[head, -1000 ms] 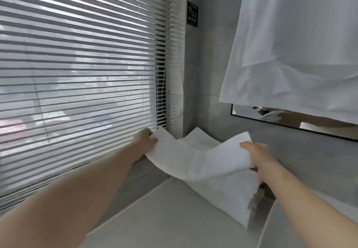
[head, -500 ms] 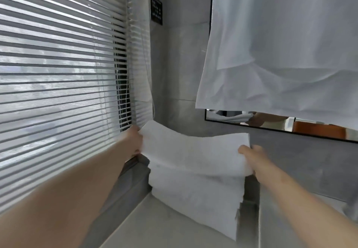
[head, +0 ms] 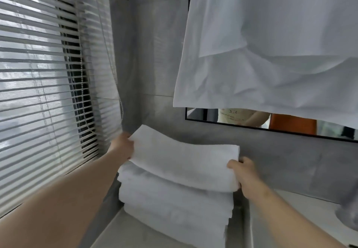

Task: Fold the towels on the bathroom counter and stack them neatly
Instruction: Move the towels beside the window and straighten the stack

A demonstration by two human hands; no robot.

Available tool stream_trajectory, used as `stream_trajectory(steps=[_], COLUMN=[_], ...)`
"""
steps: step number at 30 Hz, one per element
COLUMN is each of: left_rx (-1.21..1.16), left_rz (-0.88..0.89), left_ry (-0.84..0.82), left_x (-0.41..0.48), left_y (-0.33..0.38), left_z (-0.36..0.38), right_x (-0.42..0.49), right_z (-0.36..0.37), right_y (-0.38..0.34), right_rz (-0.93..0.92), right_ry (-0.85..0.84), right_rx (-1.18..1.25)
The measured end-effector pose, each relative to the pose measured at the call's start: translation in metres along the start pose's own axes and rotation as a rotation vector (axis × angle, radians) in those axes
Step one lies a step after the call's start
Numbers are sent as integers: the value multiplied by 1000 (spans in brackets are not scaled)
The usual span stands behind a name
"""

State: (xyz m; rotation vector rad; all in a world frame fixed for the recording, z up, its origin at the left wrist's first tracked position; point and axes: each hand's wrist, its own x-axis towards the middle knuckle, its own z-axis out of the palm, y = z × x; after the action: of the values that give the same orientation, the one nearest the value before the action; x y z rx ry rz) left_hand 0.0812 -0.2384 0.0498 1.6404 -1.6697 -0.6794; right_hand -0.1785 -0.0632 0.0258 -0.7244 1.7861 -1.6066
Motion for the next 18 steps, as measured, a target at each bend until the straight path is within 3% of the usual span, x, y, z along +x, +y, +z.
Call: stream_trajectory(steps=[8, 18], left_rx=[64, 597], left_rz=[-67, 30], left_ry=[-21, -34], left_x=[15, 10], left_y=[-12, -19], left_z=[23, 35], right_x=[23, 36], right_z=[2, 1], right_y=[25, 55], right_rz=[34, 3], right_ry=[21, 81], right_rx=[11, -157])
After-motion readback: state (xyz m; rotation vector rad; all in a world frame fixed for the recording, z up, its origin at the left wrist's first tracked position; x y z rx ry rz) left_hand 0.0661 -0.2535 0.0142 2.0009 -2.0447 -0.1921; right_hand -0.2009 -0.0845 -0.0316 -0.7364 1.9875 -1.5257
